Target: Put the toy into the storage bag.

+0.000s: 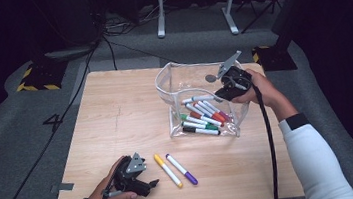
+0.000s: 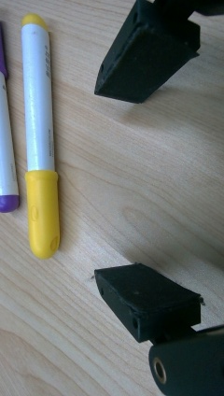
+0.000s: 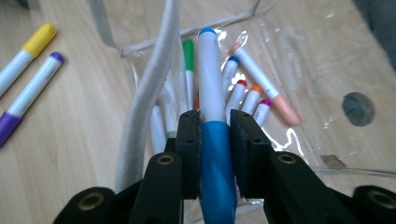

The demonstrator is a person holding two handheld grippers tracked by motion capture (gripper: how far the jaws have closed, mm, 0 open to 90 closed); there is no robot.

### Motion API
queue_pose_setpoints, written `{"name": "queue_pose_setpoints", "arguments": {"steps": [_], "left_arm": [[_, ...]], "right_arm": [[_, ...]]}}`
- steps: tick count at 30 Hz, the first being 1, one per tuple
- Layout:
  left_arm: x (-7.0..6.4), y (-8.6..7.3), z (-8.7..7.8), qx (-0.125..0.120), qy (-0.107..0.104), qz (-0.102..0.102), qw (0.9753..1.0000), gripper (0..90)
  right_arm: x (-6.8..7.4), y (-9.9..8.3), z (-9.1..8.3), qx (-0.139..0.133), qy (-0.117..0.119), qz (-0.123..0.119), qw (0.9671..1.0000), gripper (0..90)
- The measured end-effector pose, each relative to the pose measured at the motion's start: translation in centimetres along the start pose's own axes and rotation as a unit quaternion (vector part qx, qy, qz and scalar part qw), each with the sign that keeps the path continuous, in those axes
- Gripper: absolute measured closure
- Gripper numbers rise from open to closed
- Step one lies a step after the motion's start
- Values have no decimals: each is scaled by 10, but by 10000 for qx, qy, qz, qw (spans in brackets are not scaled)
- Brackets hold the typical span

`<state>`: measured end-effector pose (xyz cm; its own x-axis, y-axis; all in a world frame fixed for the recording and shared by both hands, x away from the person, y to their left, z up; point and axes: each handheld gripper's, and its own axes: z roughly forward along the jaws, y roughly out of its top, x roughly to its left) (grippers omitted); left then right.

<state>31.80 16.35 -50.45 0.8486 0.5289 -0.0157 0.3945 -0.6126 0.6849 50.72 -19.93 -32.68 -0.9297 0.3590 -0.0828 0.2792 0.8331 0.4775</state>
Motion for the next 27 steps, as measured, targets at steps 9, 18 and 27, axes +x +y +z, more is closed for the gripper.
{"name": "queue_pose_setpoints", "arguments": {"steps": [9, 18, 27], "left_arm": [[0, 0, 0, 1, 1, 3, 10000, 121], [0, 0, 0, 1, 0, 2, 10000, 121], [0, 0, 0, 1, 2, 0, 10000, 121]], "right_arm": [[3, 1, 2, 142, 57, -75, 9999, 682], [-1, -7, -14, -353, -421, 181, 9983, 517], [20, -27, -57, -1526, -743, 490, 9843, 389]]}}
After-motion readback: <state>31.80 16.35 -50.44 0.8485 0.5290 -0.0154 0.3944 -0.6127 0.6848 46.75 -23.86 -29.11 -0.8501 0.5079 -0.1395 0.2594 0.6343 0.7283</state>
